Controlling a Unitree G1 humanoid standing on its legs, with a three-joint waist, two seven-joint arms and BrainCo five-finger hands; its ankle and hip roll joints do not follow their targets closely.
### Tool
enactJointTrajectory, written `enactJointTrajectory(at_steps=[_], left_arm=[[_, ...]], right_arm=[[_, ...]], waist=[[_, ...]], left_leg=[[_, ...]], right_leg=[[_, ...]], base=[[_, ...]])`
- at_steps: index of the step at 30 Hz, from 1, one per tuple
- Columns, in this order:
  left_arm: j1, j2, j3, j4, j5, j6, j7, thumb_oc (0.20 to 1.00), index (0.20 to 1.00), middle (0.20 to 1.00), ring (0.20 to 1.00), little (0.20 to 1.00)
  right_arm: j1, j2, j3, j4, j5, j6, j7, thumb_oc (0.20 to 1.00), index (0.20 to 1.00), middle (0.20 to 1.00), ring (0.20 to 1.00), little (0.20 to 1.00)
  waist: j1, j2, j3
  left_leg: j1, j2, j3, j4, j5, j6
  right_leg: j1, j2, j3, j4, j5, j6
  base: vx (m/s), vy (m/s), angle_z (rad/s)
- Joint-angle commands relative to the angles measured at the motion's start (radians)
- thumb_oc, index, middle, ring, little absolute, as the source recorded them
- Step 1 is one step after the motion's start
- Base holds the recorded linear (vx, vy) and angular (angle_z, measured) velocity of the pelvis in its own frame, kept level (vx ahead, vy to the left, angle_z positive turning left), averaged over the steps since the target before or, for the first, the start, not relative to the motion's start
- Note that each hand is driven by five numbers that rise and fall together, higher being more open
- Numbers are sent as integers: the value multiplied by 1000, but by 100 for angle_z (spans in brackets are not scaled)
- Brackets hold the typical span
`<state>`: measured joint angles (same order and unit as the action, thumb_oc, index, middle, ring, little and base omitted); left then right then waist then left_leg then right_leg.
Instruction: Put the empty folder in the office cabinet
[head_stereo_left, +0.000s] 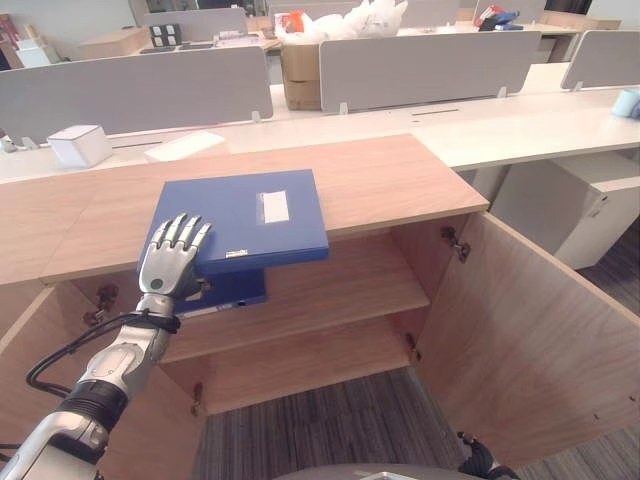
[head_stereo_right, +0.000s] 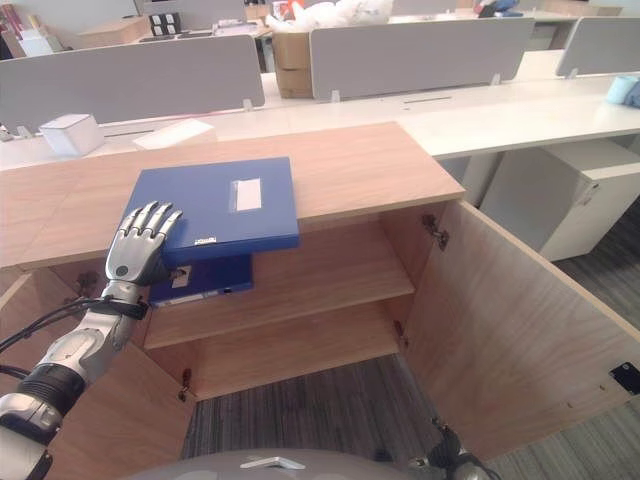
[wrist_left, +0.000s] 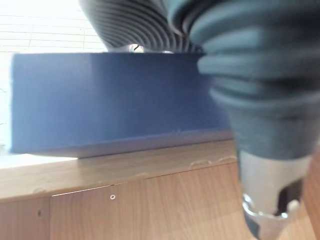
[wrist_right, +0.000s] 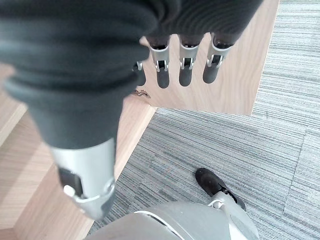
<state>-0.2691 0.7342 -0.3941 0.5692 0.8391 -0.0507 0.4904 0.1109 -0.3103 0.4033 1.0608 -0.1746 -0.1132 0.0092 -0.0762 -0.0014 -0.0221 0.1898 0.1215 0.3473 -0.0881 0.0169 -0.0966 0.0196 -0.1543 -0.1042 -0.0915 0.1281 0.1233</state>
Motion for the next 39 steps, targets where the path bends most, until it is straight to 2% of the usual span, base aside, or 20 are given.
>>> enactJointTrajectory(at_steps=[1,2,15,26,29,36,39], left_arm=[[-116,54,16,48,-4,25,19,536,536,536,536,536],[-120,57,11,52,-7,23,15,200,200,200,200,200],[-76,89,82,-92,-52,-14,13,200,200,200,200,200],[-26,95,295,-421,-226,-107,21,200,200,200,200,200],[-4,58,382,-546,-357,-161,5,200,200,200,200,200],[-4,-4,447,-666,-613,-245,-47,200,200,200,200,200],[-11,-52,443,-737,-868,-318,-144,200,200,200,200,200]], right_arm=[[-70,-12,46,17,36,-33,-31,1000,1000,1000,1000,1000],[-71,-12,46,19,38,-33,-31,1000,1000,1000,1000,1000],[-72,-5,33,28,41,-30,-34,1000,1000,1000,1000,1000],[-80,10,16,54,36,-10,-27,1000,1000,1000,1000,1000],[-84,11,19,63,27,0,-20,1000,1000,1000,1000,1000],[-93,4,21,58,23,5,-6,1000,1000,1000,1000,1000],[-100,-1,22,54,20,7,4,1000,1000,1000,1000,1000]], waist=[[-29,-9,21],[-30,-8,20],[-14,-9,19],[18,-18,17],[24,-21,17],[27,-20,19],[28,-21,22]], left_leg=[[7,57,-56,1,-53,-44],[8,56,-55,1,-53,-44],[10,54,-60,1,-53,-43],[7,51,-80,1,-53,-42],[5,50,-83,1,-50,-41],[1,48,-89,1,-47,-40],[0,48,-92,1,-45,-37]], right_leg=[[43,-97,0,17,-21,82],[43,-96,1,17,-21,82],[52,-97,-5,16,-22,84],[66,-101,-23,14,-24,80],[66,-103,-28,14,-22,80],[65,-104,-28,13,-21,78],[65,-105,-31,14,-19,77]], base=[[0,9,-4],[0,0,0],[0,0,0],[-2,1,2],[-7,7,11],[-1,1,1],[0,0,0]])
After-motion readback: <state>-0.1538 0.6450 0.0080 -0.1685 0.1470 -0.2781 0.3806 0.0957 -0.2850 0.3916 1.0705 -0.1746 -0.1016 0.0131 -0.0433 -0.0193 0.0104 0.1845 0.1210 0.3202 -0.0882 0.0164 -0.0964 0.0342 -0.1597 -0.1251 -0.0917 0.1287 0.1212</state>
